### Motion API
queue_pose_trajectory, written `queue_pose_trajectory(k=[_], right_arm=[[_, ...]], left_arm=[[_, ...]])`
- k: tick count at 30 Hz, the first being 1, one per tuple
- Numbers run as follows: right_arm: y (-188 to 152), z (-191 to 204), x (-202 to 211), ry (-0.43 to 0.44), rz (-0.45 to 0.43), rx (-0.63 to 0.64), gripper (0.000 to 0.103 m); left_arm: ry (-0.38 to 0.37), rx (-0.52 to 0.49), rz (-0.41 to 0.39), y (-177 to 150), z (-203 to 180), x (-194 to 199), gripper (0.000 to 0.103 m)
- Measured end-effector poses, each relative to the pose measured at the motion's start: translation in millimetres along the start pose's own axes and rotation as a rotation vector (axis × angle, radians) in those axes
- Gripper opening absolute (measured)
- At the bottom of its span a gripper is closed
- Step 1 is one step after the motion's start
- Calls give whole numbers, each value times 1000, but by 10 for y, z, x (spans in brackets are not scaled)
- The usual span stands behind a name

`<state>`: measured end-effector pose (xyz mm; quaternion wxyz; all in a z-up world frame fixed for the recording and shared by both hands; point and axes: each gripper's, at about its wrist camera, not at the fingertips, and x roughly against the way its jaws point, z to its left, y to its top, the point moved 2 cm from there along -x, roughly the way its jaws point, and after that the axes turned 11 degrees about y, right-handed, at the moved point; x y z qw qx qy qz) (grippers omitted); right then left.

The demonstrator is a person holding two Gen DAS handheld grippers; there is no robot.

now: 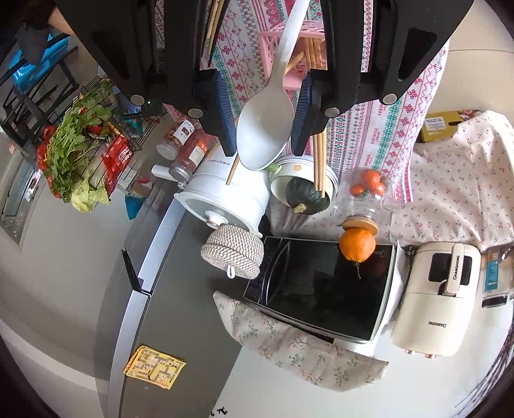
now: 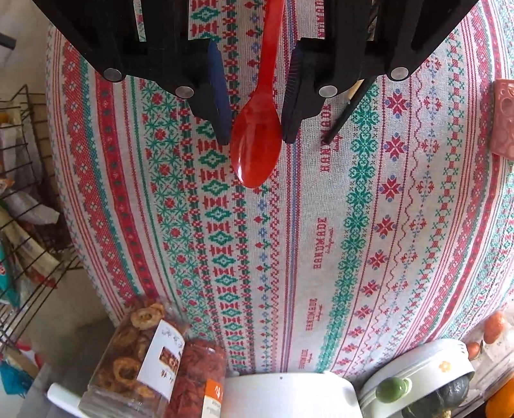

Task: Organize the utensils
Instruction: 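Carry both spoons to the pink basket and drop them in, opening both tools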

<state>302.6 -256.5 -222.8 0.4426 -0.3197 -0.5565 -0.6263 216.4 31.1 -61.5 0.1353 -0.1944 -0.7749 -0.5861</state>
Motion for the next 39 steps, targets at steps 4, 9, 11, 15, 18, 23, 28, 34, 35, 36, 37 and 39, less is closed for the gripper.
queue_pose_trajectory(k=[4,9,11,15,18,23,28,34,35,36,37,39], right_arm=[[14,114,369,42,-101,34,28],[-8,264,673,81,-175,94,28],[-16,276,738,86,-190,103,28],[-28,262,825,94,-214,105,28],[-41,250,879,102,-231,103,28],[-66,300,961,115,-256,108,28],[-62,393,1084,146,-290,112,28],[-60,597,1398,219,-393,103,28],[-62,637,1457,235,-414,99,28],[-63,678,1514,251,-434,96,28],[-62,727,1571,266,-455,94,28],[-69,827,1674,295,-501,92,28]], left_arm=[[-11,18,-62,130,-36,-75,37],[-4,40,-156,202,-89,-178,37],[-2,68,-183,182,-76,-214,37],[5,119,-216,111,-41,-302,37],[15,137,-229,50,-17,-357,37],[44,138,-202,-68,55,-474,38],[63,124,-110,-150,109,-537,51],[119,75,-32,-105,117,-383,60],[135,61,-17,-90,114,-349,62],[148,47,0,-78,114,-309,64],[165,37,15,-81,122,-261,67],[199,-1,61,-101,134,-165,70]])
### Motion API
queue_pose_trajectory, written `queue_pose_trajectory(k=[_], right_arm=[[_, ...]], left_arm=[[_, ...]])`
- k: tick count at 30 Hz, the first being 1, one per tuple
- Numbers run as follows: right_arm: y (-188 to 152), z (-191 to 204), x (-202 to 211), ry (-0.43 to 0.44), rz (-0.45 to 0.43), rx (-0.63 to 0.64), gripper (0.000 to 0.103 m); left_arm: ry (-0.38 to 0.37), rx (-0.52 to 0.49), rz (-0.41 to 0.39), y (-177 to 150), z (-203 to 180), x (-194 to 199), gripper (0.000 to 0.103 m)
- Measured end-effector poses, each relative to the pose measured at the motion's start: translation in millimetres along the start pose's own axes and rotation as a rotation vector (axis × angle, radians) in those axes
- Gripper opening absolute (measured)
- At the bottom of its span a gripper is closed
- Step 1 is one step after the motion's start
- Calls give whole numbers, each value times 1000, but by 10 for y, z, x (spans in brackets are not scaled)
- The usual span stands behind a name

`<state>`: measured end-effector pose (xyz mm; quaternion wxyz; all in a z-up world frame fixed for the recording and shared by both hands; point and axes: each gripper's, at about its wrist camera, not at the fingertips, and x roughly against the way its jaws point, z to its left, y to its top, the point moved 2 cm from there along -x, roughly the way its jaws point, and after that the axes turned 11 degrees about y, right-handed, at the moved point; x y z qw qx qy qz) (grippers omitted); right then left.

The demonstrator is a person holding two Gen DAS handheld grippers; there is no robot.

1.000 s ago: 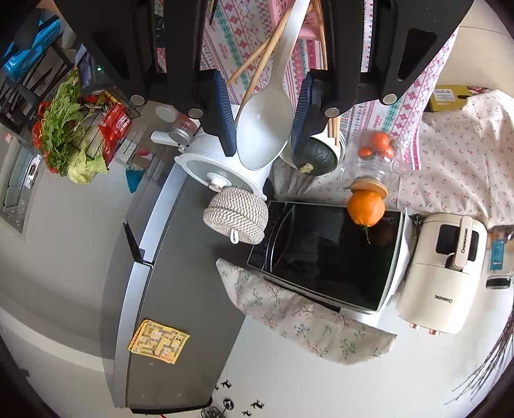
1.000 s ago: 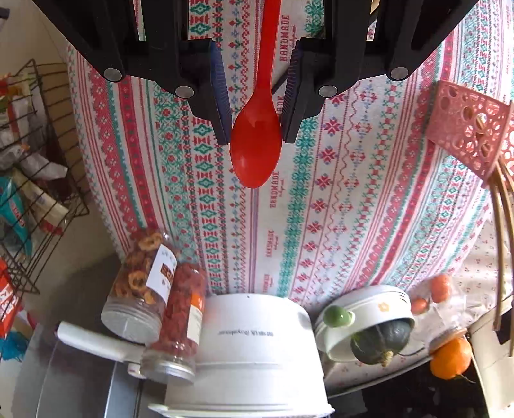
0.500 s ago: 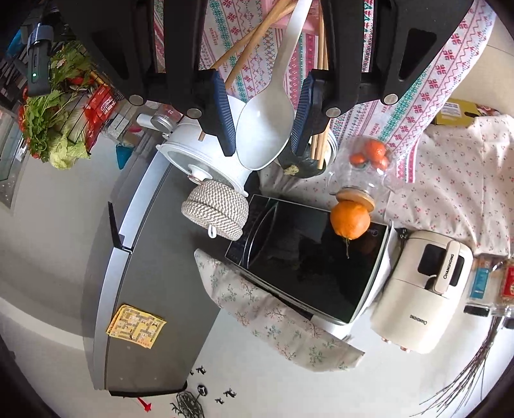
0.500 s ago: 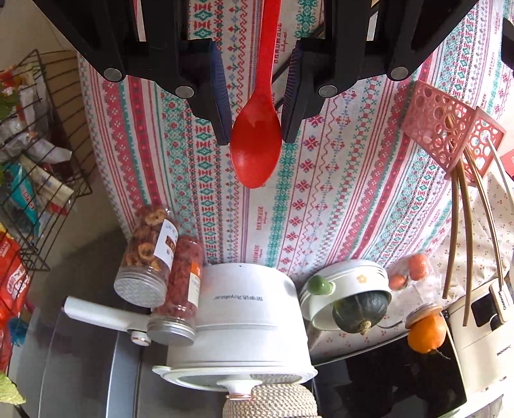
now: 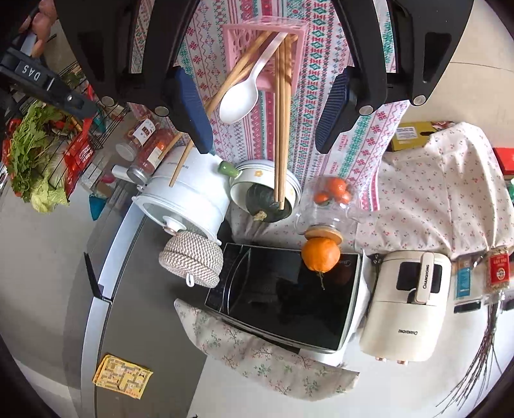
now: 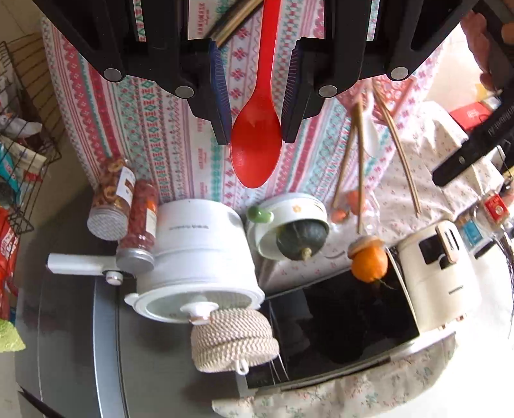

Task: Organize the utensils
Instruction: 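Carry both spoons to the pink basket and drop them in, opening both tools, then grasp a black chopstick from the table with the right tool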

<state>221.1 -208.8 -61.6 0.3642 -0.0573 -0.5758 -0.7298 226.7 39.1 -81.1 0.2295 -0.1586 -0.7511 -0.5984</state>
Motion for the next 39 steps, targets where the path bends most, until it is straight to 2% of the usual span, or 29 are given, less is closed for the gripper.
queue_pose_trajectory(k=[4,9,13,15,22,26,31,34,39], right_arm=[[92,263,29,37,-85,18,28],[222,558,-51,59,-176,28,28],[282,710,-203,60,-239,21,28],[277,764,-309,48,-266,20,28],[125,884,-657,-64,-331,77,29],[43,889,-802,-82,-326,78,29],[-67,841,-846,-17,-261,50,31],[-93,853,-781,-7,-223,77,40],[-87,759,-551,15,-151,74,48]], left_arm=[[86,-66,122,-121,169,194,70],[187,-148,388,-451,458,190,73],[216,-119,488,-678,693,125,73],[191,-93,530,-725,767,96,73],[192,-78,537,-654,868,83,73],[186,-59,544,-615,871,58,73],[167,-76,543,-614,815,50,73],[152,-77,532,-588,779,61,73],[125,-68,538,-587,693,63,75]])
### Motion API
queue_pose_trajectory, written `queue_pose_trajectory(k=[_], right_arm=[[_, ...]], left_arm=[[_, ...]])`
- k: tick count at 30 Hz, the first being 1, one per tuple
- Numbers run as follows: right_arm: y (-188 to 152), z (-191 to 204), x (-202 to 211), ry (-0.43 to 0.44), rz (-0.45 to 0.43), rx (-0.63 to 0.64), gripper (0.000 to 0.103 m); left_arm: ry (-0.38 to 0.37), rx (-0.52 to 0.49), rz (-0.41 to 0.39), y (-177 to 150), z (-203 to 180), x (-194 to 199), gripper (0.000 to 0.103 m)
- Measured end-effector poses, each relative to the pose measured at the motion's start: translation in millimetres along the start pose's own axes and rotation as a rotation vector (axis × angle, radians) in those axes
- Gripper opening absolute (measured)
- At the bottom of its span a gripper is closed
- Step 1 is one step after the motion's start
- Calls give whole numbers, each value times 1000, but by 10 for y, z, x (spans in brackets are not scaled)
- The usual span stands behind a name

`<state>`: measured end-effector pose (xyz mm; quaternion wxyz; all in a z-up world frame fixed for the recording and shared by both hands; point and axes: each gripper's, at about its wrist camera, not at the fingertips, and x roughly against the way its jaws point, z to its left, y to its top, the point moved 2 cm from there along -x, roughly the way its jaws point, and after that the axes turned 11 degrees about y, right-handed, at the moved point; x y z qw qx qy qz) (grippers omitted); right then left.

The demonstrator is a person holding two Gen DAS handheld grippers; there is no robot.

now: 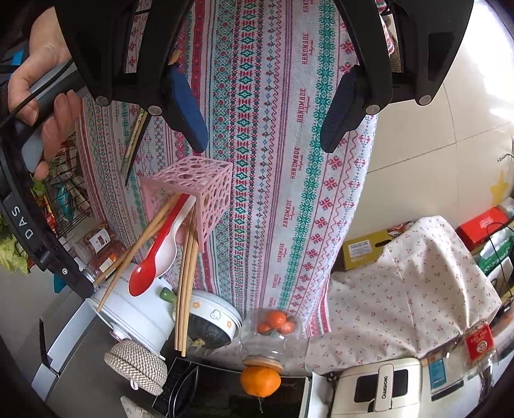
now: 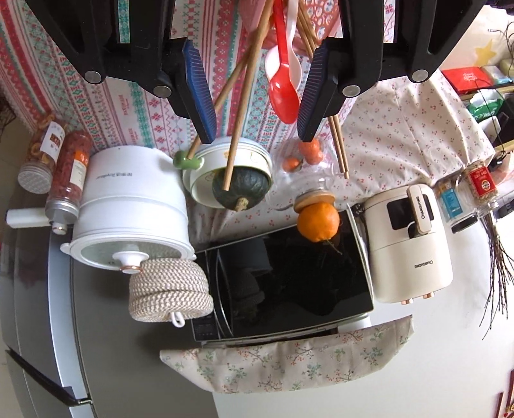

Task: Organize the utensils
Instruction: 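Grasp a black chopstick from the table with the right tool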

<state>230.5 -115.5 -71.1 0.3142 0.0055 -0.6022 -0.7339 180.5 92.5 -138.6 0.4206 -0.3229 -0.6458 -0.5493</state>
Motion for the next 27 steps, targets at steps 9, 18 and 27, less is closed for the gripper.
queue_pose_trajectory(k=[9,18,27], right_arm=[[-130,-553,432,-109,176,-96,63],[-497,-1121,652,-200,366,-244,72],[-940,-1474,655,-201,534,-389,79]], left_arm=[[4,-93,-13,-153,-346,-6,79],[4,-116,50,-373,-530,-254,82],[10,-88,106,-459,-636,-449,82]])
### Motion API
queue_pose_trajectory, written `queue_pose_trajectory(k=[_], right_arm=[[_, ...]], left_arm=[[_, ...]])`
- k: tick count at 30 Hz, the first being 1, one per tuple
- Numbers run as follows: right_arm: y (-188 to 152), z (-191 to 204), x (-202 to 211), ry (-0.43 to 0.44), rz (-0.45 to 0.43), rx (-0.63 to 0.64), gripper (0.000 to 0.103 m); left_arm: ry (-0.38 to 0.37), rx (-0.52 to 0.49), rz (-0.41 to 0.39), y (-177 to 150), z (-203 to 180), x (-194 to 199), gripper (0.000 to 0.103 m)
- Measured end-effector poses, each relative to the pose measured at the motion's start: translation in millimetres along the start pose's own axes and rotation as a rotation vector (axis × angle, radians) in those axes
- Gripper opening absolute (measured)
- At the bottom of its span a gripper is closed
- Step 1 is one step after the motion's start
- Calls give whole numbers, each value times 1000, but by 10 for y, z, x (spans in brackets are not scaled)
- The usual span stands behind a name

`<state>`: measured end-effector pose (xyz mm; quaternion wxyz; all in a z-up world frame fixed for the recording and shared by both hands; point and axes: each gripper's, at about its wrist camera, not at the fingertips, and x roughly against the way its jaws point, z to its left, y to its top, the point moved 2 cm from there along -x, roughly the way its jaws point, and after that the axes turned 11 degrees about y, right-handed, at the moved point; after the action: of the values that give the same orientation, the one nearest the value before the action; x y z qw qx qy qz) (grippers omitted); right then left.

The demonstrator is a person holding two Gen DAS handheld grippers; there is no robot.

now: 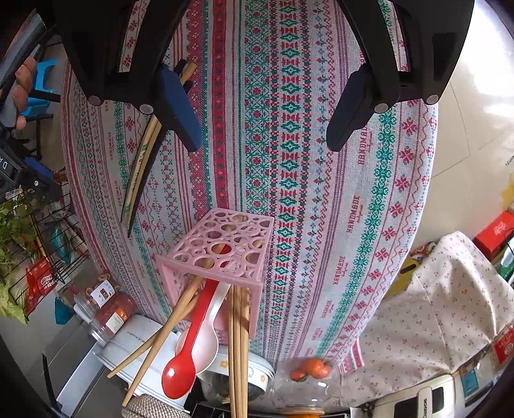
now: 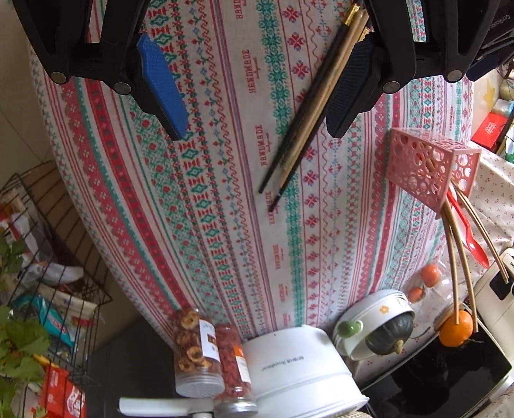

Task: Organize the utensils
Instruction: 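Grasp a black chopstick from the table with the right tool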

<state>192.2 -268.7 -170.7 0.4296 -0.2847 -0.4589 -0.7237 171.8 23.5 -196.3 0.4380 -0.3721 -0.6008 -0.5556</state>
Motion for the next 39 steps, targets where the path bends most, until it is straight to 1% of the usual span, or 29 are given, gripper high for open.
queue_pose_trajectory(k=[3,7,9,10,12,13,14,17,19,21,22,27,30,31,32,33,34,35,38,39], right_arm=[[-67,-59,-228,1,73,-24,79],[-53,-80,-441,0,118,-42,79],[-6,-92,-539,-18,131,-40,79],[20,-100,-584,-26,136,-44,77],[67,-127,-676,-15,152,-63,66],[86,-136,-724,-7,166,-75,56],[97,-144,-765,-2,178,-89,49],[110,-122,-863,2,199,-101,40],[135,-59,-887,-7,194,-81,39],[142,-5,-922,10,201,-85,37],[159,14,-946,4,200,-82,37],[147,187,-1026,-95,199,29,36],[80,304,-1075,-165,205,125,35],[58,339,-1081,-180,205,155,34],[46,350,-1078,-183,208,166,30],[39,344,-1070,-175,217,167,28],[38,324,-1055,-166,228,166,18],[34,283,-1032,-147,236,151,15],[-7,55,-887,-84,238,66,5],[-34,-41,-827,-68,238,39,4]], left_arm=[[-6,-31,-5,17,-91,-5,82],[7,-81,-5,49,-186,-41,82],[8,-99,-13,60,-219,-48,82],[6,-109,-17,60,-239,-46,82],[-10,-123,-24,56,-261,-32,82],[-22,-125,-27,52,-266,-21,82],[-34,-125,-30,45,-268,-7,82],[-64,-121,-31,29,-259,25,82],[-78,-122,-30,26,-256,35,82],[-88,-124,-31,18,-255,42,82],[-89,-126,-30,13,-255,43,82],[-100,-142,-35,-23,-249,73,81],[-91,-173,-51,-54,-266,100,77],[-87,-188,-55,-69,-282,104,73],[-84,-206,-58,-85,-302,106,70],[-81,-226,-60,-101,-323,102,68],[-77,-245,-60,-122,-354,100,62],[-75,-265,-59,-147,-379,95,58],[-70,-309,-55,-222,-470,90,53],[-67,-322,-52,-250,-505,93,51]])
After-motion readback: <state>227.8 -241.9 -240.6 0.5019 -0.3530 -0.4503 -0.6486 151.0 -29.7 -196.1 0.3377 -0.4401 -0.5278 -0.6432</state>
